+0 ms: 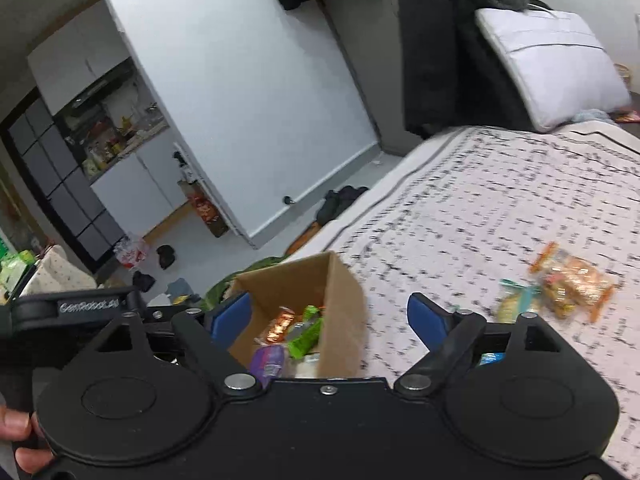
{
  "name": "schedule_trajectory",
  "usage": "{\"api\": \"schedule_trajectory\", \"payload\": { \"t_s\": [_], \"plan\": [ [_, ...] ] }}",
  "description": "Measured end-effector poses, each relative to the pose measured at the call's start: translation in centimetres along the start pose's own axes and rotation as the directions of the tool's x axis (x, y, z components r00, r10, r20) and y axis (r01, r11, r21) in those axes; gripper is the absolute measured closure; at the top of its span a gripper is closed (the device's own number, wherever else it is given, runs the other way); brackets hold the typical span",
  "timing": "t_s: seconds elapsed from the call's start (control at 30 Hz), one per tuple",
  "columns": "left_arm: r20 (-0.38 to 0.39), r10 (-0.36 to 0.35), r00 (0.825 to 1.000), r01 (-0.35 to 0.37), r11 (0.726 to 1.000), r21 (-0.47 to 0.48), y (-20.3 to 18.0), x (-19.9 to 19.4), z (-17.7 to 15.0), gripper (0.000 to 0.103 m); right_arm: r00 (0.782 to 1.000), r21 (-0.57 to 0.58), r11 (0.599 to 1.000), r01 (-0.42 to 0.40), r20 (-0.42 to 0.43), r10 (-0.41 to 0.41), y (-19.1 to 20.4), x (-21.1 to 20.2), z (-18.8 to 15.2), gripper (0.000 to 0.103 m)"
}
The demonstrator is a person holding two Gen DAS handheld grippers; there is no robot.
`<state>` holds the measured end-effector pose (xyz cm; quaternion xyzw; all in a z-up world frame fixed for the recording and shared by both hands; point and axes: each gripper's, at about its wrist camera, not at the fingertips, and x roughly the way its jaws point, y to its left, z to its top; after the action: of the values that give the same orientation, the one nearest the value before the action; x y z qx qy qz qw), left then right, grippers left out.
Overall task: Organize snacks
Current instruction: 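Carry red bar and green packet over the box and open both grippers, then move left gripper to pink round pack while right gripper approaches orange-ended biscuit pack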
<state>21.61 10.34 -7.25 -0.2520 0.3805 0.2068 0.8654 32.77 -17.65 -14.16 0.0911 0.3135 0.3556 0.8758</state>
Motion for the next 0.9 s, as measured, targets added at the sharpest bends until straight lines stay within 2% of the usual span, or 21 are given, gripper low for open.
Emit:
{"api": "schedule_trajectory", "payload": {
  "t_s": [0.07,0.3,0.5,0.7,0.9],
  "plan": [
    [0.001,-0.001,1.000,0.001,1.000,0.017,-0.7,-0.2,-0.4,0.019,1.000,0.005,1.000,0.024,-0.010,-0.024,-0.8,-0.5,0.2,0.010],
    [-0.002,-0.029,1.000,0.029,0.998,0.054,-3.0,-0.9,-1.6,0.000,0.998,0.031,0.998,0.050,-0.024,-0.049,-3.5,-2.2,0.7,0.008],
    [-0.004,-0.054,0.999,0.054,0.996,0.078,-5.0,-1.2,-2.6,0.000,0.998,0.020,0.997,0.069,-0.011,-0.068,-5.1,-3.9,1.4,0.007],
    [0.006,-0.093,0.996,0.092,0.992,0.089,-6.9,-1.4,-3.7,0.000,0.996,0.047,0.995,0.085,0.008,-0.085,-7.4,-5.4,2.1,0.004],
    [-0.008,-0.100,0.995,0.101,0.989,0.110,-9.0,-1.2,-4.5,0.000,0.997,0.099,0.992,0.072,0.013,-0.073,-9.8,-6.5,2.6,0.000]
  ]
}}
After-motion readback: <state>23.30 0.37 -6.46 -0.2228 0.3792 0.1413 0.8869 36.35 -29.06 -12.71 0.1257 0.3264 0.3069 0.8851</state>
